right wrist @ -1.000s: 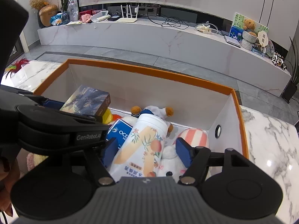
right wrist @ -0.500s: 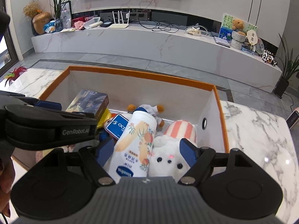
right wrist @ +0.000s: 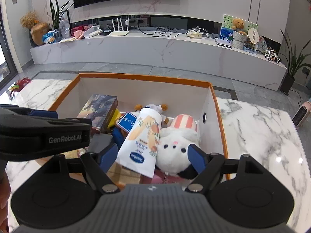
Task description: Organize objects
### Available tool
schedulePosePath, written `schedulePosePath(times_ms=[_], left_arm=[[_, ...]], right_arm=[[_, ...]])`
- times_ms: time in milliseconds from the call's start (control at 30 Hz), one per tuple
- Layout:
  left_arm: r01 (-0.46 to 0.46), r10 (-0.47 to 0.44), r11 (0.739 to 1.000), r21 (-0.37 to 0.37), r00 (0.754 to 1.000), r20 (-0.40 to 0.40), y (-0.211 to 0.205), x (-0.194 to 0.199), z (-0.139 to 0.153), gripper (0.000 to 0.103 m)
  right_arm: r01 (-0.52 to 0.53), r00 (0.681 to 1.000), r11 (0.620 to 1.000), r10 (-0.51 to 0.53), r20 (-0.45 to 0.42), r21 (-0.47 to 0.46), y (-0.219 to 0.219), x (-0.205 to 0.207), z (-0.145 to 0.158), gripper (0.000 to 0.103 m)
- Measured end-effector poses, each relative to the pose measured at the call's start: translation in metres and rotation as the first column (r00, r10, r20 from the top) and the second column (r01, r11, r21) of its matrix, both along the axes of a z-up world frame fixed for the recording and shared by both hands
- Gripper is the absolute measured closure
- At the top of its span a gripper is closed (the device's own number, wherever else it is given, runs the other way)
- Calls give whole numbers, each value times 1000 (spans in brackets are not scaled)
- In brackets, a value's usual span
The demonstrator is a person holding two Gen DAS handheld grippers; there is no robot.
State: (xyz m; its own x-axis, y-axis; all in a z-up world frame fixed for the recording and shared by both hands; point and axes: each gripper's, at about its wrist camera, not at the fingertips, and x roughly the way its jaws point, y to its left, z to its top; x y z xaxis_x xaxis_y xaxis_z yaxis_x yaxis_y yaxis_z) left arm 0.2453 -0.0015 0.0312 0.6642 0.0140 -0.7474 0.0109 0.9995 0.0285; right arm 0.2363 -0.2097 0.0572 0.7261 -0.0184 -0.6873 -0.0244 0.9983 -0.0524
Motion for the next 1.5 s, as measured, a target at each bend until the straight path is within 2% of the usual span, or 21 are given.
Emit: schedulePosePath(times_ms=[200,400,667,767,1033,1133,1267,1367,1500], left_arm=[[-24,23,999,44,999,30,-1,-28,8,36],[-52,53,998,-25,997,47,7,-59,9,33],[-63,62,998,2,996,65,10,-93,-7,28],[-80,80,997,2,994,69,14,-99,-12,24],[-102,103,995,-17,991,88,26,-106,-12,24],[-102,102,995,-11,992,78,26,-104,-16,24],[-100,102,994,-39,993,60,28,-102,-19,23],[-108,112,992,-68,993,50,28,-101,-19,14],[-112,115,992,-55,992,56,24,-101,-19,13]], right_arm=[[15,1000,1000,-15,4,-1,6,-24,3,21],[40,999,999,-40,-2,0,11,-55,-3,19],[55,998,998,-55,-9,16,13,-83,-16,19],[41,999,999,-41,-9,-2,17,-87,-17,19],[33,999,999,-33,-8,-29,24,-93,-19,18],[43,999,999,-43,-4,-25,24,-93,-17,18],[57,998,998,-57,1,-23,22,-93,-16,17],[61,998,998,-61,-1,-24,22,-93,-18,16],[64,998,998,-64,-7,-20,22,-91,-20,16]])
